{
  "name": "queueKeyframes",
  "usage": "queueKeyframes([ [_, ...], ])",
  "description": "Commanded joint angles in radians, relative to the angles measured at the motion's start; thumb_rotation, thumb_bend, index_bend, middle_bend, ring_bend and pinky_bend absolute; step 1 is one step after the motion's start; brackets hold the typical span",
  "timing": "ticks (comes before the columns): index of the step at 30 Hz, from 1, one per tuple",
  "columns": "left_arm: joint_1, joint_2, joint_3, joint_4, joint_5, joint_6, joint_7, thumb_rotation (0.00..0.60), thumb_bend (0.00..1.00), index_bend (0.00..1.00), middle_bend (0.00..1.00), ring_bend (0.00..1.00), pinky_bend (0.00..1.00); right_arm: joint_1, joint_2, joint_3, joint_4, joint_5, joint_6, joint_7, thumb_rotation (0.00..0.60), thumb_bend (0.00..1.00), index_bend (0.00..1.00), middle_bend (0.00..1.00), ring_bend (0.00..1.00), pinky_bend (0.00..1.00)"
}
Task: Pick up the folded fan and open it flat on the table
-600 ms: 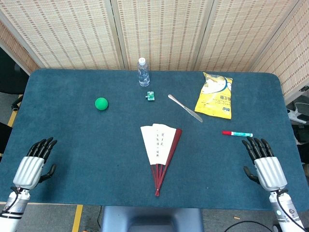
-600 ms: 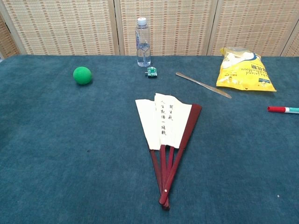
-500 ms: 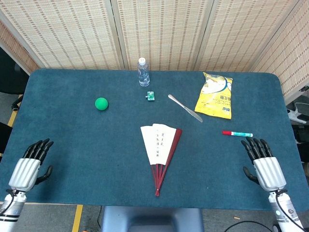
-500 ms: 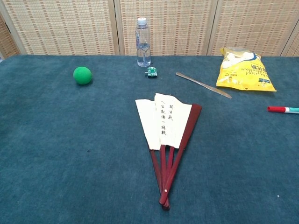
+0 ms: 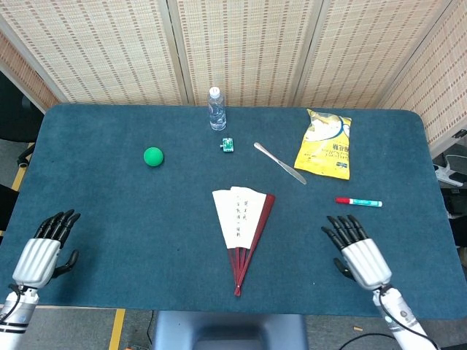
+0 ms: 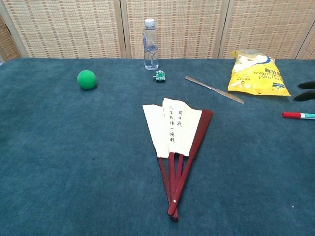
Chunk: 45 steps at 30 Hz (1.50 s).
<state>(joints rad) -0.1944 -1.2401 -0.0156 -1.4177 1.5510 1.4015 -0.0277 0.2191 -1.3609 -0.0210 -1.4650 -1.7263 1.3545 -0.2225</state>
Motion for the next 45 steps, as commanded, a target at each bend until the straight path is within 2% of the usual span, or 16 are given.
queueKeyframes([
  [1,-0.002,-0.004,0.001,0.000,0.003,-0.001,0.004,0.600,0.44,0.00,0.00,0.00,0.10,0.080,-0.077,0.001,0.020,-0.055,-0.081,-0.057,0.600,0.27,0.23,0.00,0.00,0.00],
  [5,0.001,-0.006,0.001,-0.003,0.003,0.006,0.008,0.600,0.45,0.00,0.00,0.00,0.10,0.160,-0.175,0.022,0.076,-0.081,-0.157,-0.088,0.600,0.27,0.26,0.00,0.00,0.00],
  [11,0.016,0.003,0.011,0.000,0.004,0.022,-0.010,0.600,0.44,0.00,0.00,0.00,0.10,0.240,-0.291,0.063,0.169,-0.049,-0.241,-0.117,0.600,0.27,0.27,0.00,0.00,0.00],
  [19,0.000,0.007,0.003,0.003,-0.005,-0.002,-0.021,0.600,0.44,0.00,0.00,0.00,0.10,0.310,-0.405,0.093,0.291,-0.006,-0.287,-0.119,0.600,0.27,0.31,0.00,0.00,0.00],
  [25,0.002,0.009,0.005,0.002,-0.007,-0.002,-0.023,0.600,0.44,0.00,0.00,0.00,0.10,0.345,-0.468,0.093,0.362,0.020,-0.313,-0.119,0.600,0.27,0.34,0.00,0.00,0.00],
  [32,0.002,0.010,0.008,0.004,-0.008,-0.008,-0.024,0.600,0.44,0.00,0.00,0.00,0.10,0.361,-0.544,0.089,0.453,0.025,-0.265,-0.078,0.600,0.27,0.42,0.00,0.00,0.00],
  [38,0.003,0.009,0.012,0.004,-0.007,-0.007,-0.021,0.600,0.44,0.00,0.00,0.00,0.10,0.367,-0.589,0.077,0.523,0.005,-0.188,-0.006,0.600,0.28,0.61,0.04,0.00,0.00],
  [41,0.004,0.008,0.014,0.004,-0.005,-0.006,-0.019,0.600,0.44,0.00,0.00,0.00,0.10,0.372,-0.599,0.070,0.548,-0.003,-0.166,0.005,0.600,0.34,0.68,0.08,0.00,0.00],
  [45,0.007,0.008,0.017,0.003,-0.003,-0.003,-0.019,0.600,0.44,0.00,0.00,0.00,0.10,0.380,-0.594,0.063,0.542,-0.005,-0.155,0.017,0.600,0.42,0.71,0.10,0.00,0.00],
])
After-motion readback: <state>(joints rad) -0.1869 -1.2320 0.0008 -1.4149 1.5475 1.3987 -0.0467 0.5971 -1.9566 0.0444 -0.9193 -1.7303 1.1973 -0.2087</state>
